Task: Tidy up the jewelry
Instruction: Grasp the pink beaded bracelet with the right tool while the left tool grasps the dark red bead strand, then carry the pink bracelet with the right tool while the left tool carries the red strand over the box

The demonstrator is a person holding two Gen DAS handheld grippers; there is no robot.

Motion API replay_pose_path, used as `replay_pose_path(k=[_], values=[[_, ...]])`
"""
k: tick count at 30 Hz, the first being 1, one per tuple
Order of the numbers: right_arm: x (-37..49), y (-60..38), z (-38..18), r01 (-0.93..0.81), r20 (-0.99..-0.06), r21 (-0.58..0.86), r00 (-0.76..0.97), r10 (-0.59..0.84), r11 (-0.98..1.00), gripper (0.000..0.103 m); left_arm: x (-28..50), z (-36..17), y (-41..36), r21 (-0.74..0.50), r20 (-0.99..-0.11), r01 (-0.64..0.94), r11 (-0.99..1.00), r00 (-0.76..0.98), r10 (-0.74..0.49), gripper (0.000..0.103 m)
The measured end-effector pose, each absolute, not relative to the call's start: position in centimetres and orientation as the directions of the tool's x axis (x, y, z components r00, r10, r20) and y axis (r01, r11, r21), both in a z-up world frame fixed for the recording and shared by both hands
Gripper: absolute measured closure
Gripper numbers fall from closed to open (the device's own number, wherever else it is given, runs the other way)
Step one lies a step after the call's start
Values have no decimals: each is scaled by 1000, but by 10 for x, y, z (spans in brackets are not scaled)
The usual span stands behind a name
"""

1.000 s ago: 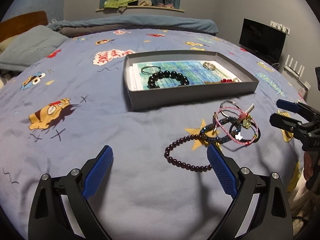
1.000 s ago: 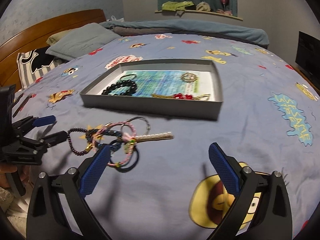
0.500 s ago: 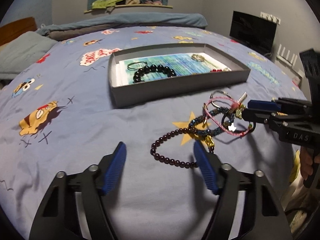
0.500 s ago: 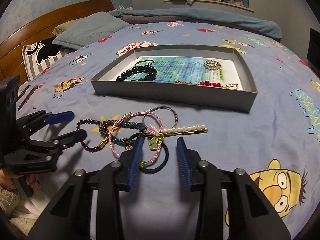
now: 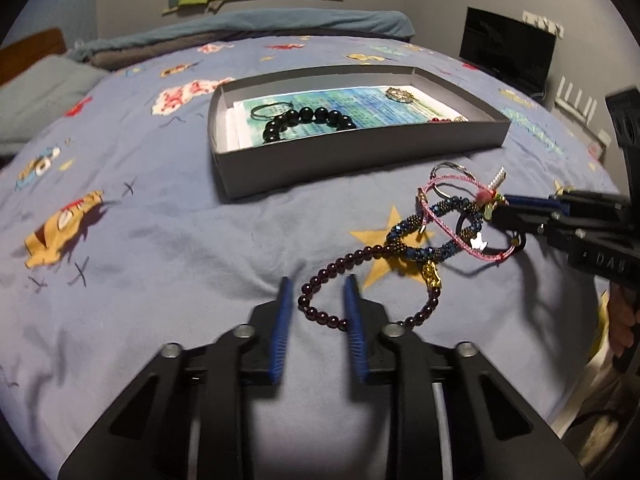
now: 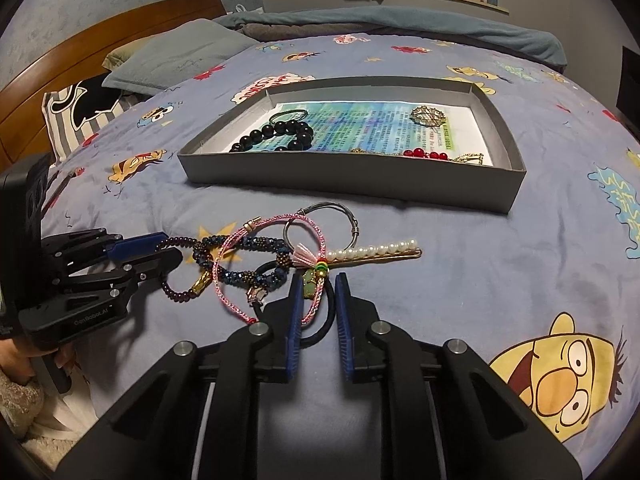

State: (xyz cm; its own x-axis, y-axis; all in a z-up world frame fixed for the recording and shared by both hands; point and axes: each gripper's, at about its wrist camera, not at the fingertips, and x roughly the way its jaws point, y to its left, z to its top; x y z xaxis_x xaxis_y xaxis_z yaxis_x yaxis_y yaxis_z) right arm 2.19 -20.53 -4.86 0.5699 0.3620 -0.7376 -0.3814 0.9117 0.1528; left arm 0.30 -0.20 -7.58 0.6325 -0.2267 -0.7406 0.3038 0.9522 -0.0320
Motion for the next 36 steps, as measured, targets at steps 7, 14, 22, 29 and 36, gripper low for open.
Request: replay_pose_path(k=[7, 14, 22, 29, 36], values=[[17, -208, -38, -392, -705, 158, 598, 382, 906, 98, 0, -68, 2, 16, -708, 291, 956, 679, -195, 95], [13, -216, -24, -386, -669, 152, 637, 383, 910, 98, 0, -57, 24, -49, -678, 246, 968, 704, -213, 97], [6, -223, -3, -387, -622, 130, 685, 379, 913, 98, -12, -40, 18, -26, -631, 276, 961, 741, -230, 97], [7, -233, 16, -382, -587, 118, 718, 375, 916, 98, -18, -16, 16, 13, -586, 276, 961, 781, -216, 97], [16, -248, 41, -356, -545, 108, 760, 355, 928, 98, -18, 8, 26, 41, -548, 245, 969, 816, -183, 97]])
